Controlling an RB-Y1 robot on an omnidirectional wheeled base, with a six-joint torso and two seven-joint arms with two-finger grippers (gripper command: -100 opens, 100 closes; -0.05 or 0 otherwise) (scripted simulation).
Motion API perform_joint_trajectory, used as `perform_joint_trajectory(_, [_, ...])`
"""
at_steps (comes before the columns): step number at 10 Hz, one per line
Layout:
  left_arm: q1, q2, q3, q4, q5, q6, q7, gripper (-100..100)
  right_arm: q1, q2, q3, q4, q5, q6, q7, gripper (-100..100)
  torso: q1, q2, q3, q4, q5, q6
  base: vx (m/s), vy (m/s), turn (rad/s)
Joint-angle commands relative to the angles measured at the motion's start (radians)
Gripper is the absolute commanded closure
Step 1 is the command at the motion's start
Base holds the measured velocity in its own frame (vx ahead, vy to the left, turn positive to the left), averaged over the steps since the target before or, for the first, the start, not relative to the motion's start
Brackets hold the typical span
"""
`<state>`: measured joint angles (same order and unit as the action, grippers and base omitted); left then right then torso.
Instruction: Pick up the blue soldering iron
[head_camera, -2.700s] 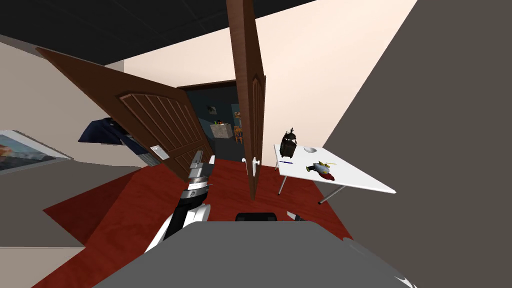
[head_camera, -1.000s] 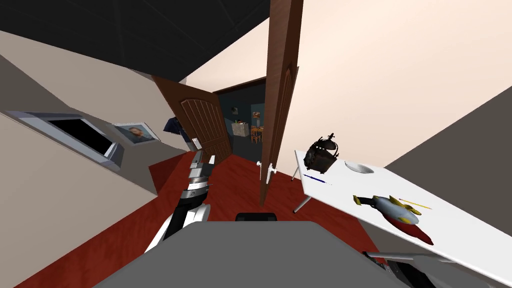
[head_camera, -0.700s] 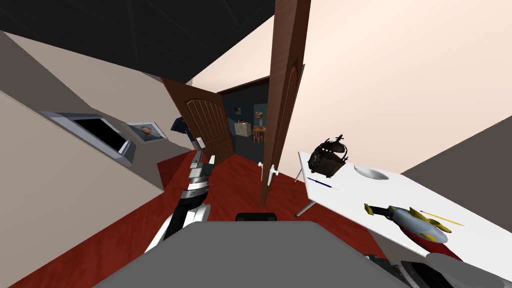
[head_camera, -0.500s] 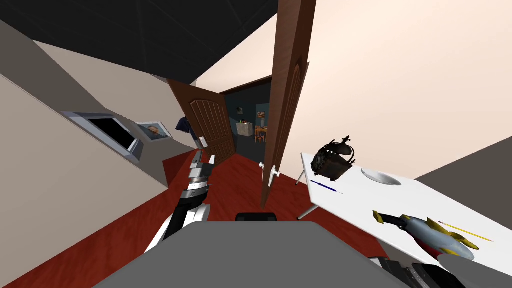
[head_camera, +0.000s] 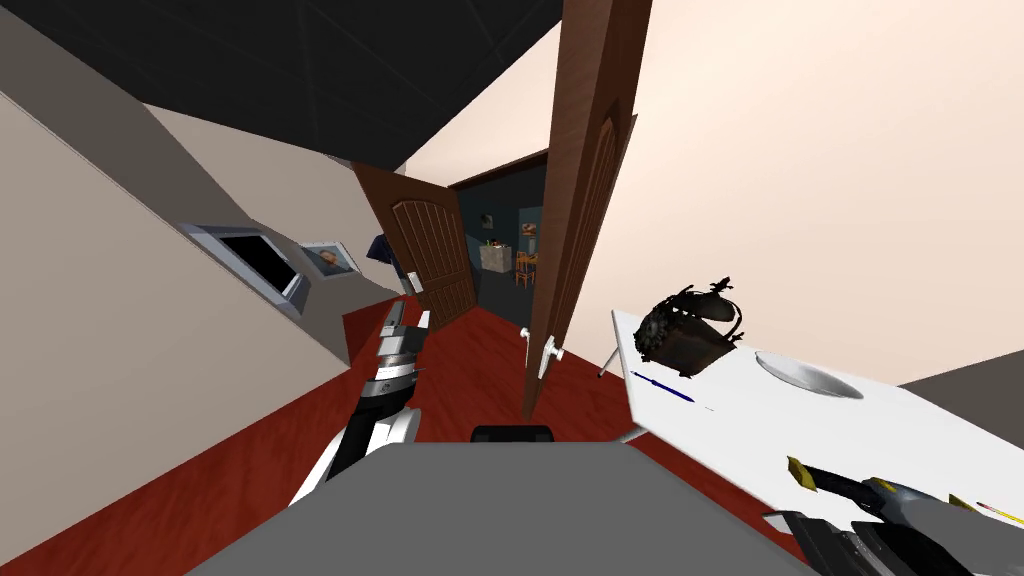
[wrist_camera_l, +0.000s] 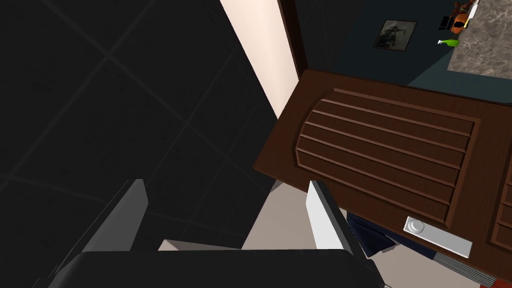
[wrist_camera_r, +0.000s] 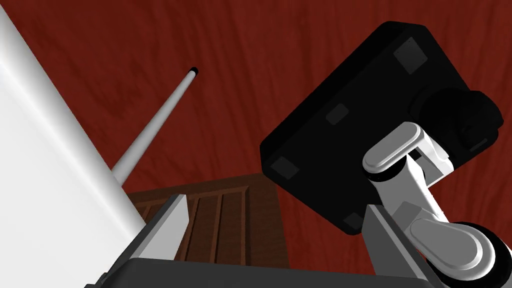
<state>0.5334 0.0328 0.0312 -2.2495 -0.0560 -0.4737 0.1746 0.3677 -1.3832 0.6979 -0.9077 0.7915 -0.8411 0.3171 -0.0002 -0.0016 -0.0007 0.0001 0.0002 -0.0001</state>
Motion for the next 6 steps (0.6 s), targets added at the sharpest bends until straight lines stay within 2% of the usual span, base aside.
perform_joint_trajectory(1, [0.0,0.0,0.0,0.0,0.0,0.0,0.0,0,-0.024,-0.029,0.006,0.042,0.006,0.001,0.015,-100,0.0,0.0,0.0,0.0,0.0,0.0,0.08,-0.086,0.334])
perform_joint_trajectory(3, [0.0,0.0,0.0,0.0,0.0,0.0,0.0,0,-0.038,-0.041,0.008,0.062,0.008,0.003,0.025,-100,-0.004,-0.002,-0.002,-0.001,-0.001,0.001,0.076,-0.079,0.142])
perform_joint_trajectory(5, [0.0,0.0,0.0,0.0,0.0,0.0,0.0,0,-0.063,-0.052,0.014,0.088,0.008,0.011,0.04,-100,-0.002,-0.002,-0.001,-0.001,-0.001,0.0,0.034,-0.057,0.309])
perform_joint_trajectory(6, [0.0,0.0,0.0,0.0,0.0,0.0,0.0,0,-0.063,-0.052,0.014,0.088,0.008,0.011,0.04,-100,-0.001,-0.001,-0.001,0.0,-0.001,-0.001,0.071,-0.077,0.058])
